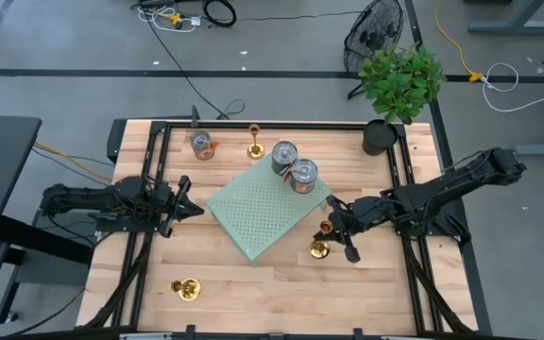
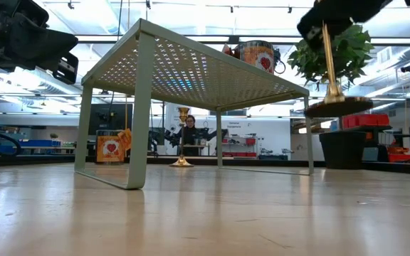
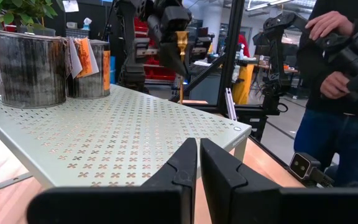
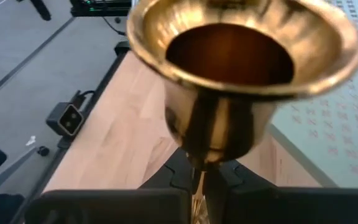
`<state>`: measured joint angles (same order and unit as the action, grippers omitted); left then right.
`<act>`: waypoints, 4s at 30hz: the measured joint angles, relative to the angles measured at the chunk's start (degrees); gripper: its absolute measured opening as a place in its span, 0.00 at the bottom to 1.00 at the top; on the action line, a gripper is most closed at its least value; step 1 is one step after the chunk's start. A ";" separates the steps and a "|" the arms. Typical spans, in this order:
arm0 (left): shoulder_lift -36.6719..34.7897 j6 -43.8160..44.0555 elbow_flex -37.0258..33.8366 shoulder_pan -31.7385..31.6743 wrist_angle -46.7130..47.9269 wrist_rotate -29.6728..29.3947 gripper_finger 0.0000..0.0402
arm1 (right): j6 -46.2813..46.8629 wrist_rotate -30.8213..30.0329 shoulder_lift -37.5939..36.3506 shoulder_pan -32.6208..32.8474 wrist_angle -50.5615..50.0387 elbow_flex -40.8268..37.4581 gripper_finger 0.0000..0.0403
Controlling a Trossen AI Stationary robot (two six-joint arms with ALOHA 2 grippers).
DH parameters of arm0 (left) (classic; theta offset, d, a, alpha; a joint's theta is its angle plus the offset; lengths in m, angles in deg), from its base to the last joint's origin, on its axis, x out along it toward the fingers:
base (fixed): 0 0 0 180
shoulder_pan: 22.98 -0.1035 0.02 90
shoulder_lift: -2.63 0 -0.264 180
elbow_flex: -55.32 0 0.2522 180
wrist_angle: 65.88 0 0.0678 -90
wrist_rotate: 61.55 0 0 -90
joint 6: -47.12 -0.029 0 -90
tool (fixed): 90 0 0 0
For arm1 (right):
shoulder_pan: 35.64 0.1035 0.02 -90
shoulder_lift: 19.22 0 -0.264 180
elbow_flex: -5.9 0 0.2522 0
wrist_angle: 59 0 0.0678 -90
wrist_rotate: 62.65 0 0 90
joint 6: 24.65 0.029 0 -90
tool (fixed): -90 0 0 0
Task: Pick & Place candle stick holders
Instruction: Put the middle gold candle holder on the shelf
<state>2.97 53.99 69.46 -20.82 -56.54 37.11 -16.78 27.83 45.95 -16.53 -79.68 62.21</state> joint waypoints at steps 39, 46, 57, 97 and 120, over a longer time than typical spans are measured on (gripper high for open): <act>0.02 -0.01 0.02 0.00 0.00 0.00 0.06 | -5.53 0.60 16.68 0.38 -21.53 36.48 0.05; 0.00 0.00 0.00 0.00 0.00 0.00 0.06 | -5.51 0.67 22.67 -3.18 -22.27 41.49 0.05; 0.00 0.00 0.02 0.02 0.00 0.00 0.06 | -3.30 0.49 30.34 -11.45 -21.91 50.11 0.05; 0.02 0.01 0.01 0.02 0.00 0.00 0.06 | -15.40 10.98 36.41 -17.08 -10.30 54.60 0.03; 0.02 0.00 0.01 0.00 0.02 0.00 0.06 | -12.20 6.52 40.39 -17.13 -13.04 54.53 0.03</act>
<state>2.99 54.00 69.47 -20.83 -56.52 37.11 -28.97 34.35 86.34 -33.66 -92.71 116.74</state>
